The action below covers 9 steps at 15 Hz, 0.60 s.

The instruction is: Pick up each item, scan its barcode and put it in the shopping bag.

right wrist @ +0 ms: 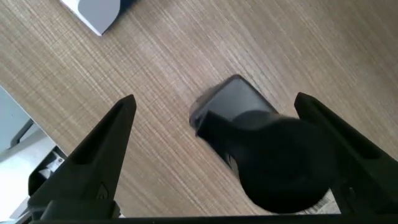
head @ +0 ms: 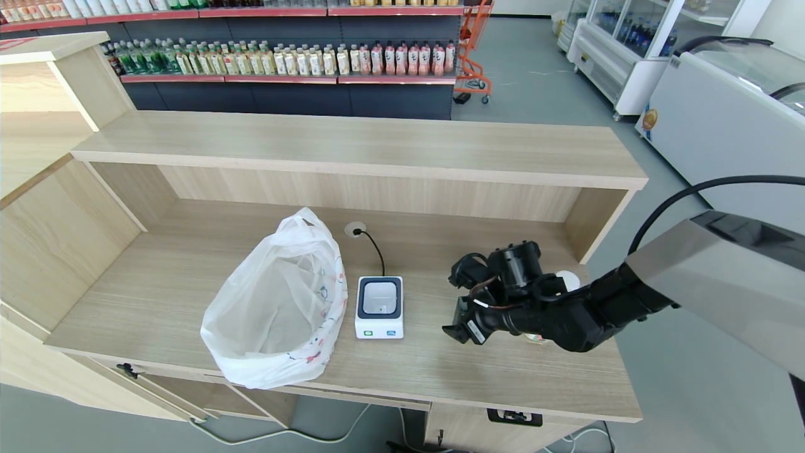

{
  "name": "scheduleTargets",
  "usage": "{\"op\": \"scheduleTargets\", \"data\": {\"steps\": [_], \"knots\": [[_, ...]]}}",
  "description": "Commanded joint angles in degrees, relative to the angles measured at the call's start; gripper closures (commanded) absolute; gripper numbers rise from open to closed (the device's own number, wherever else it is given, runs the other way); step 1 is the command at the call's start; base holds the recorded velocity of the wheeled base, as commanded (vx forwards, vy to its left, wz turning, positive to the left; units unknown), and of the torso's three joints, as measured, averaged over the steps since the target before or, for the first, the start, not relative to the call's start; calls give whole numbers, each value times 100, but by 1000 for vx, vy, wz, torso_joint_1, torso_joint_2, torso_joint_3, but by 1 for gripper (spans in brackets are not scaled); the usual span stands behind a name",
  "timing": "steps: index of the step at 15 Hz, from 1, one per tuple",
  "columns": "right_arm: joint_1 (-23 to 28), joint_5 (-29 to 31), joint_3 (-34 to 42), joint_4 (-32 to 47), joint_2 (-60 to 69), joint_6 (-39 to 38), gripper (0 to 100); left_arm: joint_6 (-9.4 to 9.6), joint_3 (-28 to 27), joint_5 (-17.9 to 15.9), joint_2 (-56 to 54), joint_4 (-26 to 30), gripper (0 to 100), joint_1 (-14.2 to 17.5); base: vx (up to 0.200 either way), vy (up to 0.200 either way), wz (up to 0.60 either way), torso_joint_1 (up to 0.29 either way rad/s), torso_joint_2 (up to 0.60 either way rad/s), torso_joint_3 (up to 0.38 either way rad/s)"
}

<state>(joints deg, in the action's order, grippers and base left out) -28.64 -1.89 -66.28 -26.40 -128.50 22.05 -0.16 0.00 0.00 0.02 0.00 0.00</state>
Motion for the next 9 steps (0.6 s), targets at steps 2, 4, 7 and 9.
{"op": "scheduleTargets", "data": {"steps": [2,4,7,9], "knots": [[-37,-22,-386,-31,-386,10,0,-2,0,0,6,-9,0,0,0,0,0,0,0,0],[-46,-22,-561,-31,-527,1,0,-2,0,0,6,0,0,0,0,0,0,0,0,0],[-54,-40,-632,-84,-606,-8,100,-2,0,0,-2,0,0,0,0,0,0,0,0,0],[-54,-66,-667,-102,-597,-17,100,-2,0,0,-2,0,0,0,0,0,0,0,0,0]]}}
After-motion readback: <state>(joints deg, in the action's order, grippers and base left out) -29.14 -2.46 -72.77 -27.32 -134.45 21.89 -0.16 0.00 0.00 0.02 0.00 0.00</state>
